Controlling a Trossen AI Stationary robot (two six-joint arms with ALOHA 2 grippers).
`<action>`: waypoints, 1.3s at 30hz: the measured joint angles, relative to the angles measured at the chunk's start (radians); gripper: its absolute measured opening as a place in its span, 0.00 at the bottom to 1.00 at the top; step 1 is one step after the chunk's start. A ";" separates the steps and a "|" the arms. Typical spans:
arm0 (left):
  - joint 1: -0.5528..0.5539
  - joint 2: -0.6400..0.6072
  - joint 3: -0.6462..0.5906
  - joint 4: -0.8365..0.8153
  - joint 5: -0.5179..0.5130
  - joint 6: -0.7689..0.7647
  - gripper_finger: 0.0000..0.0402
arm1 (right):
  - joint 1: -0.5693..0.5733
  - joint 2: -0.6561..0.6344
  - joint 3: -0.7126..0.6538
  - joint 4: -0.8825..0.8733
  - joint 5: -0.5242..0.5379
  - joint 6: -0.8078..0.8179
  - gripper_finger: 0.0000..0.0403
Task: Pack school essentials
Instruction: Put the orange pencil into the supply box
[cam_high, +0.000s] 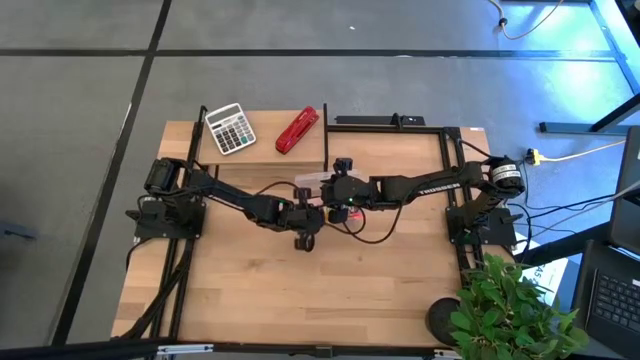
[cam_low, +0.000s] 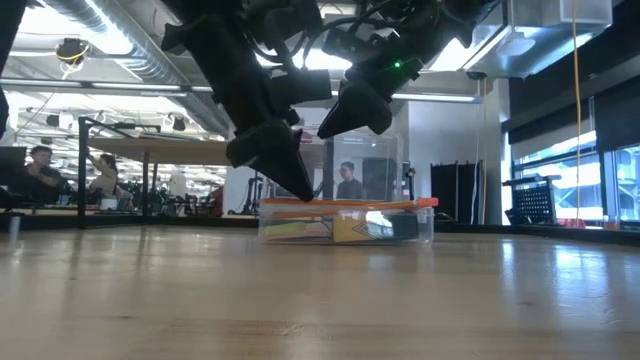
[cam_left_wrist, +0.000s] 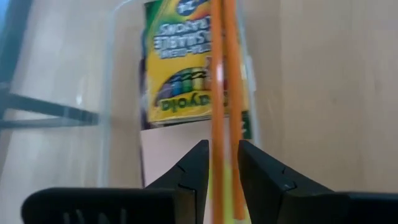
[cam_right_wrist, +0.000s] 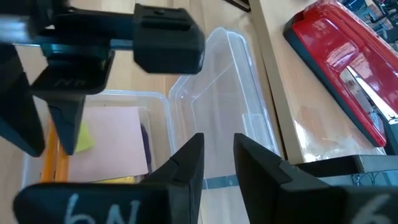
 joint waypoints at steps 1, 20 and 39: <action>0.000 0.000 0.000 0.000 0.017 0.010 0.19 | 0.000 0.000 0.000 0.000 0.000 0.000 0.22; 0.026 0.034 -0.001 0.051 -0.064 0.060 0.19 | 0.000 -0.001 0.000 0.010 -0.001 0.002 0.22; -0.003 -0.022 0.020 0.062 -0.081 0.092 0.19 | -0.010 -0.001 0.001 0.013 -0.024 0.000 0.22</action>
